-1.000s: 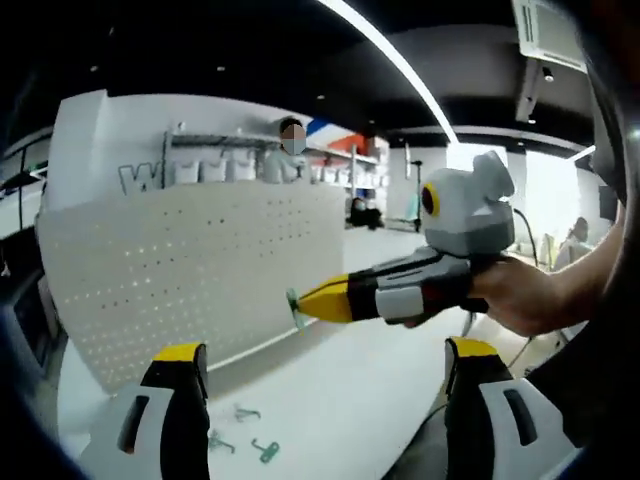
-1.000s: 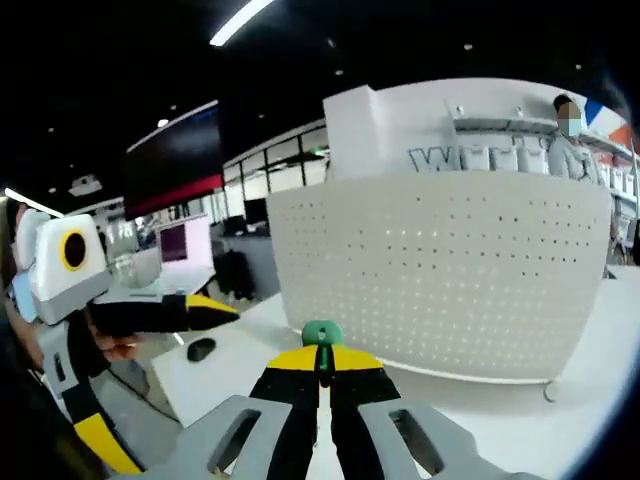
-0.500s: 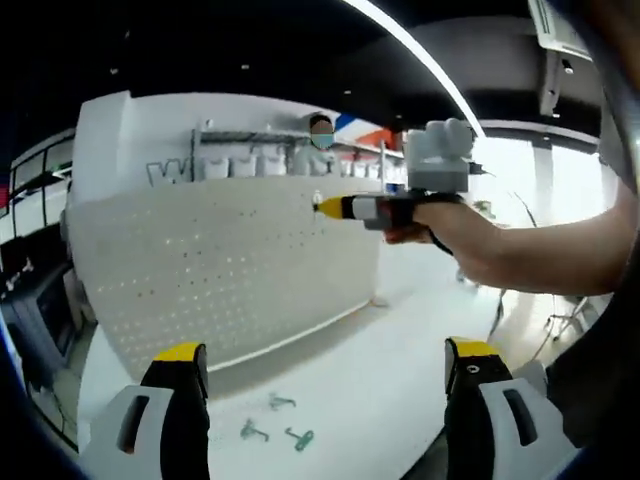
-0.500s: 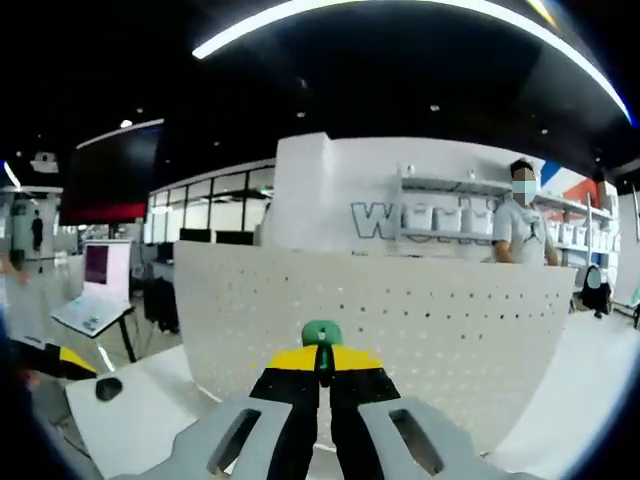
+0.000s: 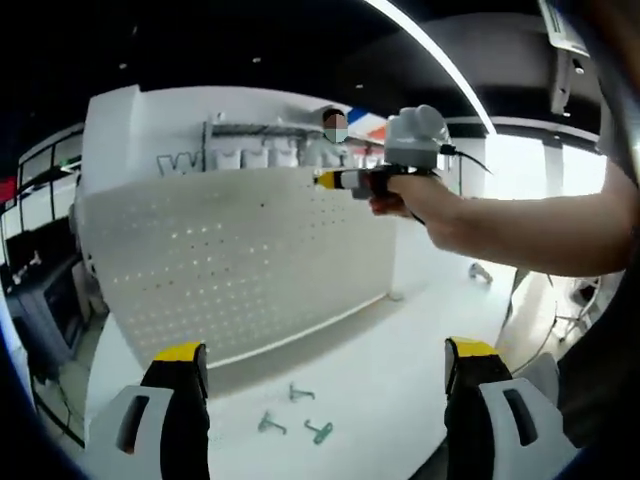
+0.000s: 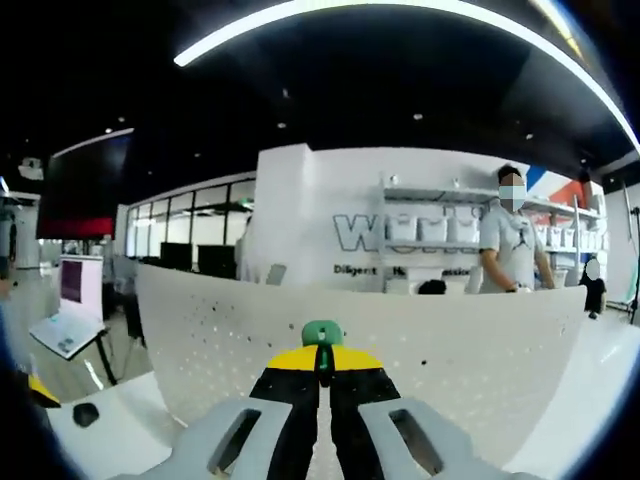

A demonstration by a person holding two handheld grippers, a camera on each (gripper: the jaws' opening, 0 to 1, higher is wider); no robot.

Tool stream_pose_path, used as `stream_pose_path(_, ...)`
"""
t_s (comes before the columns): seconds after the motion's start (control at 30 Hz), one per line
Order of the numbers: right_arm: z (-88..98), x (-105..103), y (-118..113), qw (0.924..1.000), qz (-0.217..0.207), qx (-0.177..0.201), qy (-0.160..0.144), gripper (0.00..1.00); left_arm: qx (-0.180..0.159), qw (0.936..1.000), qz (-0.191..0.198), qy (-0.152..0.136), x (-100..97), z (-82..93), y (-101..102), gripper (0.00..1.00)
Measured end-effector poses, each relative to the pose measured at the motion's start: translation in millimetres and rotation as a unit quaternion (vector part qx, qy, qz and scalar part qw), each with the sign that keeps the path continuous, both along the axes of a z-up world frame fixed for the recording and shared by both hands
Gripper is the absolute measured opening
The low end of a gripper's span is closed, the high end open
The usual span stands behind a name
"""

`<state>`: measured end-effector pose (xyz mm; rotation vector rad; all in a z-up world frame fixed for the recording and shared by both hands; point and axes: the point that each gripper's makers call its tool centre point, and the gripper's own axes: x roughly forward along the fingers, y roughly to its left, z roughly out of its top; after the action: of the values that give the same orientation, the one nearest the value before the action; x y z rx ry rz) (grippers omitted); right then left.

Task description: Insert the hook assembly into the mounting plate slot until the hook locks in place.

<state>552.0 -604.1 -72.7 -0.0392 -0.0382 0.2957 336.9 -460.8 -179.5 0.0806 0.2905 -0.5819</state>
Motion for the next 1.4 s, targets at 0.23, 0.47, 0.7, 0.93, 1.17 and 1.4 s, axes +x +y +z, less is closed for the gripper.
stream_pose_path(0.23, -3.7, 19.5, 1.3, 0.9998, -0.019, 0.006, -0.007, 0.00, 0.008, 0.9998, 0.017, 0.012, 7.6, -7.3, 12.5, 1.00)
stream_pose_path(0.47, -6.5, 37.8, -1.0, 0.9991, -0.042, 0.006, -0.006, 0.00, 0.016, 0.9993, 0.023, 0.024, 12.2, -14.5, 21.3, 1.00)
stream_pose_path(0.7, -10.4, 44.2, -3.9, 0.9984, -0.055, 0.013, -0.004, 0.00, 0.022, 0.9990, 0.027, 0.026, 14.9, -17.9, 25.7, 1.00)
stream_pose_path(0.93, -25.1, 48.6, -7.3, 0.9973, -0.063, 0.035, 0.006, 0.00, 0.020, 0.9990, 0.030, 0.026, 15.0, -18.5, 29.8, 1.00)
stream_pose_path(1.17, -29.8, 52.9, -4.8, 0.9970, -0.073, 0.022, 0.004, 0.00, 0.013, 0.9989, 0.037, 0.027, 15.7, -17.8, 35.8, 1.00)
stream_pose_path(1.4, -26.4, 50.1, -3.2, 0.9970, -0.075, 0.017, 0.003, 0.01, 0.013, 0.9986, 0.041, 0.031, 15.8, -21.7, 38.5, 1.00)
